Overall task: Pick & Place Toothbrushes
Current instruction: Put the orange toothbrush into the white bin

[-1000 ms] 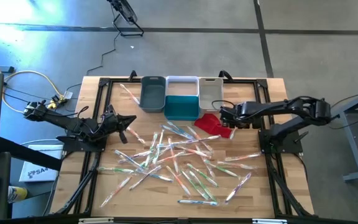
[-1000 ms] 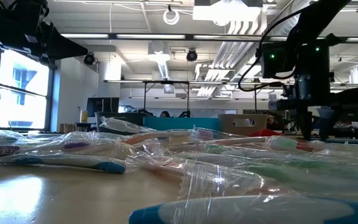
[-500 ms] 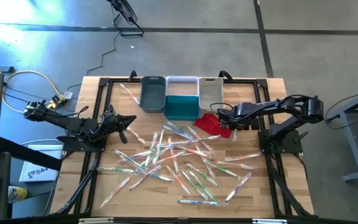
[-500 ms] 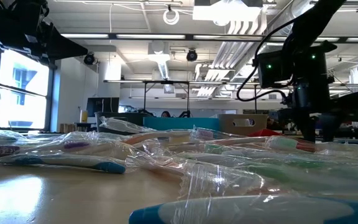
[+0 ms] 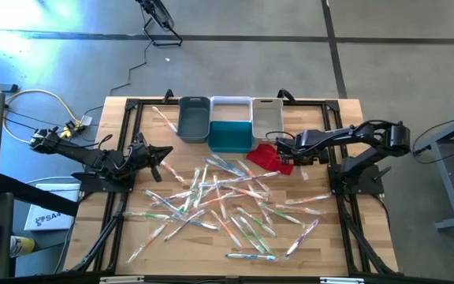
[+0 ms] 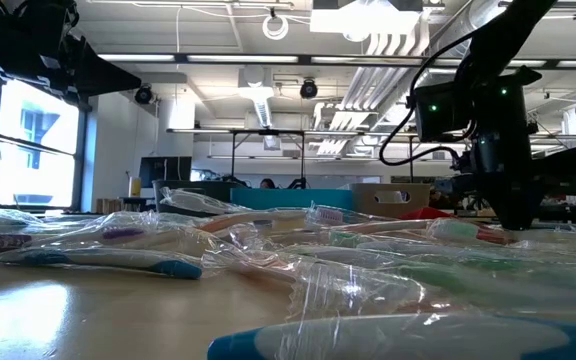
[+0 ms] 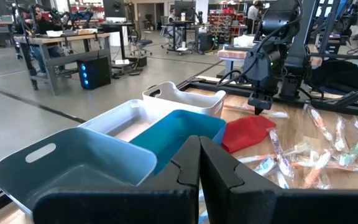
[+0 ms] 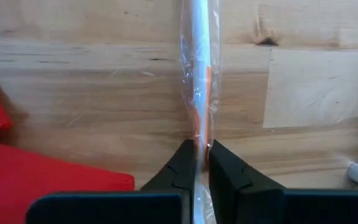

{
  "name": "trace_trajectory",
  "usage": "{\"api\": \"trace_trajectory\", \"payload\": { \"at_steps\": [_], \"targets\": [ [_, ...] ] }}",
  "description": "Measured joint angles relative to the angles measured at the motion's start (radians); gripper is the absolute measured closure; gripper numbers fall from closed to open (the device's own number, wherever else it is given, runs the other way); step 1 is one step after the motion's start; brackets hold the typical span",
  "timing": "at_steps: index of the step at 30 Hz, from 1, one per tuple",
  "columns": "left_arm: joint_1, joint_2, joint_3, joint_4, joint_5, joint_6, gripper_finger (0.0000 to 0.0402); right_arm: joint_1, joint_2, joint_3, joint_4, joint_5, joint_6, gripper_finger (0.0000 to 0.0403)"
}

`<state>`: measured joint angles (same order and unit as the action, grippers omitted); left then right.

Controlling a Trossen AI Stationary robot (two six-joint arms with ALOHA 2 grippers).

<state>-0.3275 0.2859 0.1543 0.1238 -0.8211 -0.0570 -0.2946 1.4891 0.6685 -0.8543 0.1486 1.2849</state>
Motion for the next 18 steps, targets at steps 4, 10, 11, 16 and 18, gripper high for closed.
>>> {"api": "trace_trajectory", "payload": {
  "at_steps": [4, 10, 11, 16, 18],
  "targets": [
    [0.000, 0.000, 0.000, 0.000, 0.000, 0.000, 0.0402, 0.003, 0.000, 0.000, -0.004, -0.002, -0.006, 0.0384],
    [0.000, 0.000, 0.000, 0.001, 0.000, 0.000, 0.0402, 0.017, -0.020, -0.002, -0.005, -0.002, -0.039, 0.0389],
    [0.000, 0.000, 0.000, 0.001, 0.000, 0.000, 0.0402, 0.020, -0.031, -0.002, -0.005, -0.001, -0.043, 0.0389],
    [0.000, 0.000, 0.000, 0.019, 0.000, 0.000, 0.0402, 0.021, -0.129, -0.002, -0.008, 0.014, -0.053, 0.0389],
    [0.000, 0.000, 0.000, 0.034, 0.000, 0.000, 0.0402, 0.021, -0.181, -0.002, -0.011, 0.040, -0.060, 0.0389]
  ]
}}
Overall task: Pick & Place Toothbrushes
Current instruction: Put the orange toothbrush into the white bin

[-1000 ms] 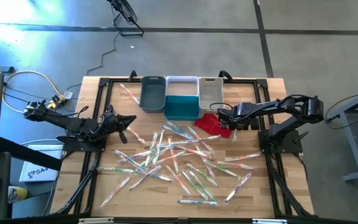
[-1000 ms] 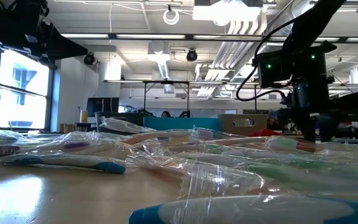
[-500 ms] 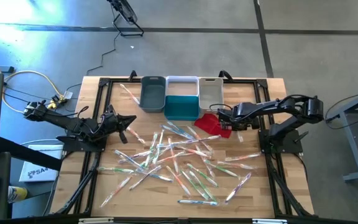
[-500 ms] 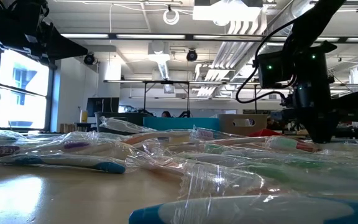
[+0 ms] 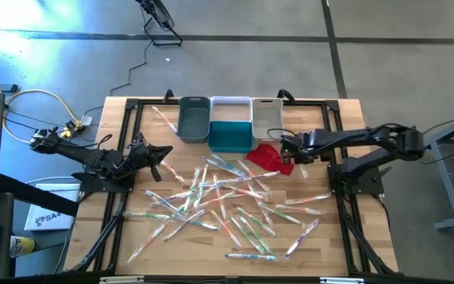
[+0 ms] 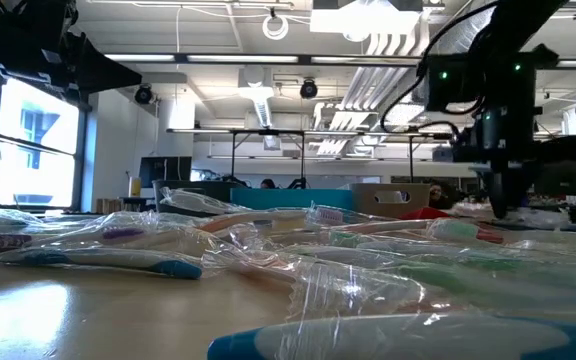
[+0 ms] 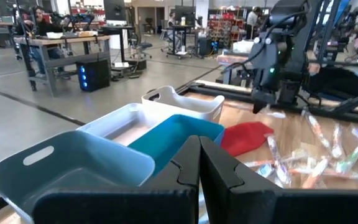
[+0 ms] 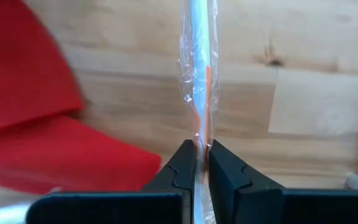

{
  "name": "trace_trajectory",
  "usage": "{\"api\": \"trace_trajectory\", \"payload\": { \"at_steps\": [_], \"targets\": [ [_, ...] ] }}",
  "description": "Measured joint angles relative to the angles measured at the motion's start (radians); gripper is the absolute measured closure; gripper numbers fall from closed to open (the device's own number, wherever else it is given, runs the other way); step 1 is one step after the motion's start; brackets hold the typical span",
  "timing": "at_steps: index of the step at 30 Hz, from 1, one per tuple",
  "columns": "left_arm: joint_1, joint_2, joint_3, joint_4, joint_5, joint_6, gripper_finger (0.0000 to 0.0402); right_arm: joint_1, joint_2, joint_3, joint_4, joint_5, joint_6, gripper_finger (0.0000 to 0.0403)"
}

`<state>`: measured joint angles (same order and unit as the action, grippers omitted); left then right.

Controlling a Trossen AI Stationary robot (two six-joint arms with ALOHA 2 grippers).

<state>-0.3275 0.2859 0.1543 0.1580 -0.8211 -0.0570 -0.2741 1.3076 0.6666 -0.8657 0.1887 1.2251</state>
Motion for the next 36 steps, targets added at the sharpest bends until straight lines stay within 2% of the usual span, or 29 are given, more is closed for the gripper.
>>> {"api": "trace_trajectory", "payload": {
  "at_steps": [7, 14, 21, 30, 36],
  "targets": [
    [0.000, 0.000, 0.000, 0.019, 0.000, 0.004, 0.0402, 0.000, -0.197, 0.000, -0.015, 0.047, -0.023, 0.0389],
    [0.000, 0.000, 0.000, 0.030, 0.000, 0.000, 0.0402, 0.000, -0.345, 0.002, 0.045, 0.117, -0.063, 0.0389],
    [0.000, 0.000, 0.000, 0.035, -0.001, 0.004, 0.0402, -0.002, -0.397, 0.002, 0.336, 0.154, -0.252, 0.0389],
    [0.000, -0.001, 0.000, 0.089, -0.049, 0.000, 0.0402, -0.040, -0.379, 0.002, 0.714, 0.189, -0.535, 0.0388],
    [0.000, 0.000, 0.000, 0.087, -0.052, -0.001, 0.0402, -0.055, -0.346, 0.002, 0.895, 0.229, -0.638, 0.0388]
  ]
}}
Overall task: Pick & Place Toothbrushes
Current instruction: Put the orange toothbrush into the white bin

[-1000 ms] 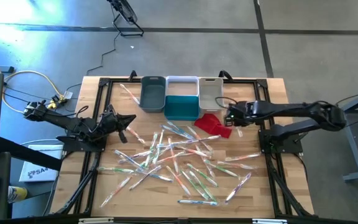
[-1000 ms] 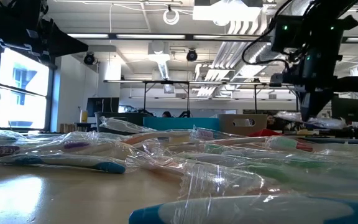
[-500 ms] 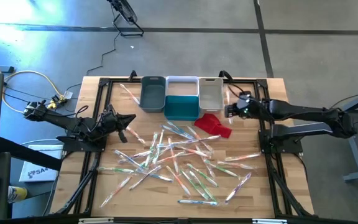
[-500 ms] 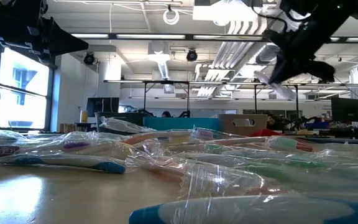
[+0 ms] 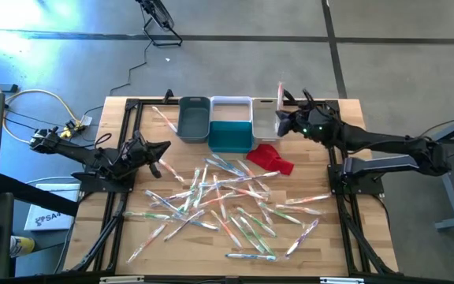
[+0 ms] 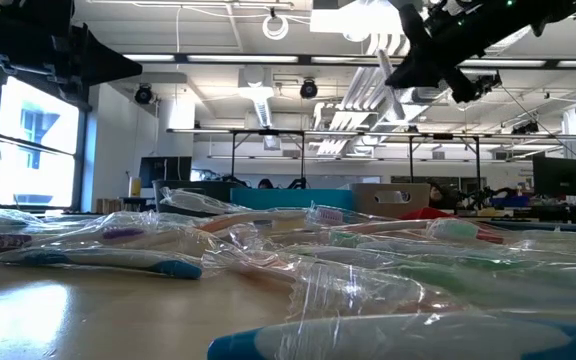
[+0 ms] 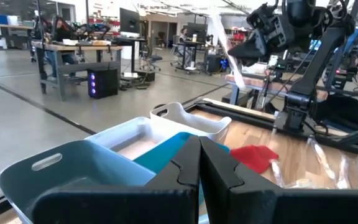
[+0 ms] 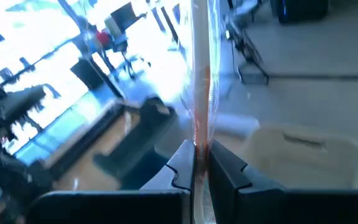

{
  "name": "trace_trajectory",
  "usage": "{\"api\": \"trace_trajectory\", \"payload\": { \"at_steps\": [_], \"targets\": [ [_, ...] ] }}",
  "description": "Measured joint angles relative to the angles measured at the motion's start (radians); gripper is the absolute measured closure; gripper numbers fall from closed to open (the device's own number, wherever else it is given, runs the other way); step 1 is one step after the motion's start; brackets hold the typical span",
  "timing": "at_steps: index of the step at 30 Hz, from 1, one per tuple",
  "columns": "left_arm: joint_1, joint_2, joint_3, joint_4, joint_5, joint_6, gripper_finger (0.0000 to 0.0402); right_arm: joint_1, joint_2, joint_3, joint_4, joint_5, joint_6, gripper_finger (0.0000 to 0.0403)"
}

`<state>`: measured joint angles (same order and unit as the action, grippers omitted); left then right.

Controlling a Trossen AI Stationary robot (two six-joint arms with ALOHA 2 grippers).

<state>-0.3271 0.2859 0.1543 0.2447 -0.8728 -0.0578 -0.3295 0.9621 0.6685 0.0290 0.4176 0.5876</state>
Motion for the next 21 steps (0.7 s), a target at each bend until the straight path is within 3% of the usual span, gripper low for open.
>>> {"api": "trace_trajectory", "payload": {
  "at_steps": [9, 16, 21],
  "targets": [
    [0.000, 0.000, 0.000, 0.007, -0.047, 0.000, 0.0402, -0.009, 0.133, 0.000, 0.205, 0.019, -0.098, 0.0388],
    [0.000, 0.000, 0.000, 0.025, -0.107, 0.000, 0.0402, -0.092, 0.212, 0.009, 0.200, -0.045, -0.098, 0.0388],
    [0.000, 0.000, 0.000, 0.046, -0.107, 0.000, 0.0402, -0.146, 0.294, 0.112, 0.138, -0.107, -0.157, 0.0388]
  ]
}}
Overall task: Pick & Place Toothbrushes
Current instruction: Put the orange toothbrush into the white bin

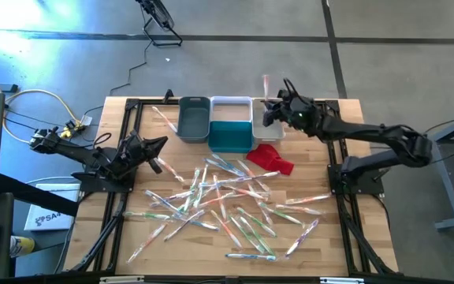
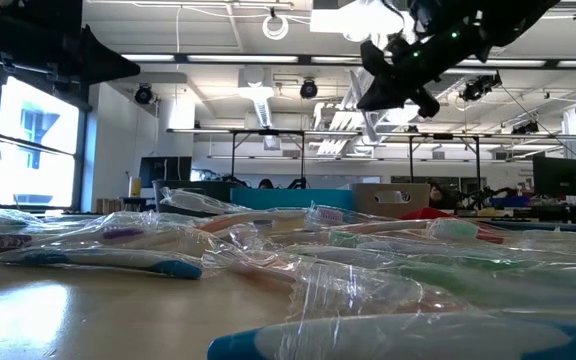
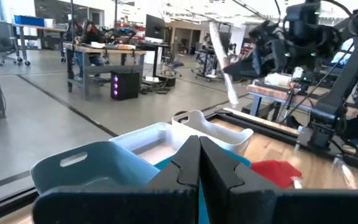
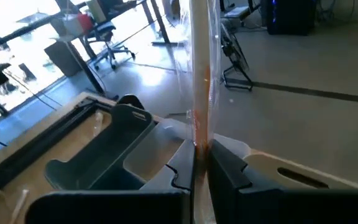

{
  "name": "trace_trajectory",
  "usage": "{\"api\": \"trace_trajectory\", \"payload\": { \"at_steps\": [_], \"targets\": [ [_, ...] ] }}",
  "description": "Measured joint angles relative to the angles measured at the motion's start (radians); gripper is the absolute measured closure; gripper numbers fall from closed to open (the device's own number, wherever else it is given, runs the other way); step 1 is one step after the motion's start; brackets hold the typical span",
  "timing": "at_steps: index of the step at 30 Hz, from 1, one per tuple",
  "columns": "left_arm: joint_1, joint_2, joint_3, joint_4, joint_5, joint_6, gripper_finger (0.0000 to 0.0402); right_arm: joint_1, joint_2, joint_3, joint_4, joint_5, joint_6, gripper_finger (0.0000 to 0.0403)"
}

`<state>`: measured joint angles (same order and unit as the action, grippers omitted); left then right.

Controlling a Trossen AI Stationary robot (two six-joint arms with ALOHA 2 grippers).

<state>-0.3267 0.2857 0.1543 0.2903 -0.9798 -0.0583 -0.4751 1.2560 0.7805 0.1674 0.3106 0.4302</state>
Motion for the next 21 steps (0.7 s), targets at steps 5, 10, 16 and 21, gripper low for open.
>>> {"api": "trace_trajectory", "payload": {
  "at_steps": [5, 10, 16, 21],
  "targets": [
    [0.000, 0.000, 0.000, 0.000, -0.001, 0.002, 0.0402, -0.043, 0.096, 0.131, -0.155, -0.093, -0.041, 0.0387],
    [0.000, 0.000, 0.000, -0.001, -0.010, 0.063, 0.0402, -0.063, 0.159, 0.177, -0.304, -0.109, -0.040, 0.0387],
    [0.000, 0.000, 0.000, -0.001, -0.070, 0.084, 0.0402, -0.082, 0.212, 0.177, -0.441, -0.109, -0.008, 0.0387],
    [0.000, 0.000, 0.000, -0.009, -0.071, 0.081, 0.0402, -0.098, 0.245, 0.177, -0.457, -0.137, -0.007, 0.0387]
  ]
}}
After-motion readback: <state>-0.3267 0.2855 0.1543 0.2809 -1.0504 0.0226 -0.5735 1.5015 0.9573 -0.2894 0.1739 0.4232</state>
